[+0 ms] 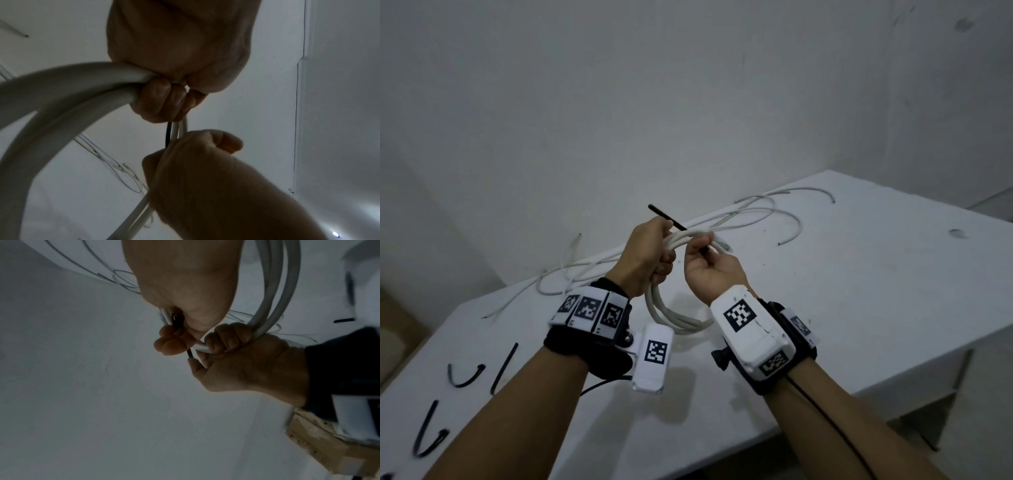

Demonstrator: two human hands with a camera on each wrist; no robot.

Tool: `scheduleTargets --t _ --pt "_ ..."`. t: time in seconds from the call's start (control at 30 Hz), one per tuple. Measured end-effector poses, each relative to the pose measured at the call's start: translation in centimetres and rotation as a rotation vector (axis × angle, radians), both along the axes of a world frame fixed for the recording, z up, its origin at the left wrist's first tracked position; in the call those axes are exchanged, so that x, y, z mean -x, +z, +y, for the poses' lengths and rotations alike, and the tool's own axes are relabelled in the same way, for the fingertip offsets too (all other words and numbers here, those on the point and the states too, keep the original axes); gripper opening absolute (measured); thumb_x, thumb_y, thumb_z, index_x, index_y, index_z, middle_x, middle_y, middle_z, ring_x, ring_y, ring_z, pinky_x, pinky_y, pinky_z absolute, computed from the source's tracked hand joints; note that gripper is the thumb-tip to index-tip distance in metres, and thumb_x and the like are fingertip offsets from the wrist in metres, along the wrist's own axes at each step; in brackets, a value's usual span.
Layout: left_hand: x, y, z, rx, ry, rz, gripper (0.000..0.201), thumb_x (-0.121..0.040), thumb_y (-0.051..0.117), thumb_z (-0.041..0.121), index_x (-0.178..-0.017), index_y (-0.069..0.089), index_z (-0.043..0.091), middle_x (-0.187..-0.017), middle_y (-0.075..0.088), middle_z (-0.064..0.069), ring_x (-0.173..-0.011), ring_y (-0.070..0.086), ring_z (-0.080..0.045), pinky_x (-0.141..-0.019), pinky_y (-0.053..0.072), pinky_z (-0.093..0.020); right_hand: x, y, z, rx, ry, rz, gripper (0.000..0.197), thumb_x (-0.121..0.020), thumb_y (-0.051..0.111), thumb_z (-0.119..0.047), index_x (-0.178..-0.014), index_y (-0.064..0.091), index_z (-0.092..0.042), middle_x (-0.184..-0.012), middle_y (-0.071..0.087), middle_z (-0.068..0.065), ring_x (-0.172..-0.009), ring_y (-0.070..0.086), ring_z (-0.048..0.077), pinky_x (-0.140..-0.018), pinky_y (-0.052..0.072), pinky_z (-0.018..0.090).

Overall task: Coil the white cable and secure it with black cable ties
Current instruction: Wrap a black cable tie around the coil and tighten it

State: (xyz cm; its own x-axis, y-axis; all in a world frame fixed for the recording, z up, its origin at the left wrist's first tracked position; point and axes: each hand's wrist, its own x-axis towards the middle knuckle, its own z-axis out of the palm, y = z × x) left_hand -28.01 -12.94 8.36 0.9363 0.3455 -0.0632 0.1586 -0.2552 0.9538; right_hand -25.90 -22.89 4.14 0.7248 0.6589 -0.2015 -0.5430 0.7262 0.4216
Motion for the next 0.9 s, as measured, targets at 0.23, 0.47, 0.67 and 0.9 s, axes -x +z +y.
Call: scheduleTargets --t 0.23,0.47,0.67,0.9 --pt "-0.8 -1.2 0.2 -0.153 0.058 -0.039 0.02 -0.087 0.04 0.008 -0.067 0.042 0.01 -0.043 0.033 -0.005 -0.03 0.025 -0.016 -0.037 0.019 -0.019 1.2 0.0 0.3 0.177 0.214 -0.234 0.029 -0.071 0.029 0.009 -0.051 0.044 -0.006 -0.034 0.032 0.005 -0.02 0.03 0.015 -0.024 0.024 0.017" --pt "-1.0 -1.7 1.5 -0.177 0.005 -0.101 0.018 -0.095 0.039 0.01 -0.092 0.057 0.006 -0.05 0.05 -0.007 -0.036 0.037 -0.016 -0.039 0.027 -0.018 1.7 -0.3 -0.3 0.63 0.156 -0.57 0.034 -0.098 0.027 0.0 -0.076 0.053 0.0 -0.059 0.055 0.009 -0.036 0.055 0.011 -0.035 0.045 0.016" --pt "-1.0 -1.7 2.8 -0.126 -0.049 -0.075 0.021 -0.099 0.042 0.017 -0.091 0.061 0.011 -0.06 0.05 -0.007 -0.044 0.039 -0.017 -0.041 0.028 -0.02 2.5 -0.3 -1.1 0.817 -0.026 -1.006 0.016 -0.098 0.041 -0.001 -0.096 0.057 -0.002 -0.09 0.064 0.012 -0.078 0.065 0.018 -0.069 0.056 0.023" --pt "-0.2 -1.4 2.5 -0.109 -0.069 -0.067 0.021 -0.101 0.04 0.019 -0.106 0.059 0.012 -0.043 0.039 0.002 -0.033 0.029 -0.011 -0.036 0.022 -0.017 2.1 -0.6 -1.3 1.382 -0.299 -1.294 0.015 -0.094 0.055 -0.014 -0.08 0.06 -0.014 -0.065 0.061 0.003 -0.061 0.059 0.014 -0.053 0.044 0.016"
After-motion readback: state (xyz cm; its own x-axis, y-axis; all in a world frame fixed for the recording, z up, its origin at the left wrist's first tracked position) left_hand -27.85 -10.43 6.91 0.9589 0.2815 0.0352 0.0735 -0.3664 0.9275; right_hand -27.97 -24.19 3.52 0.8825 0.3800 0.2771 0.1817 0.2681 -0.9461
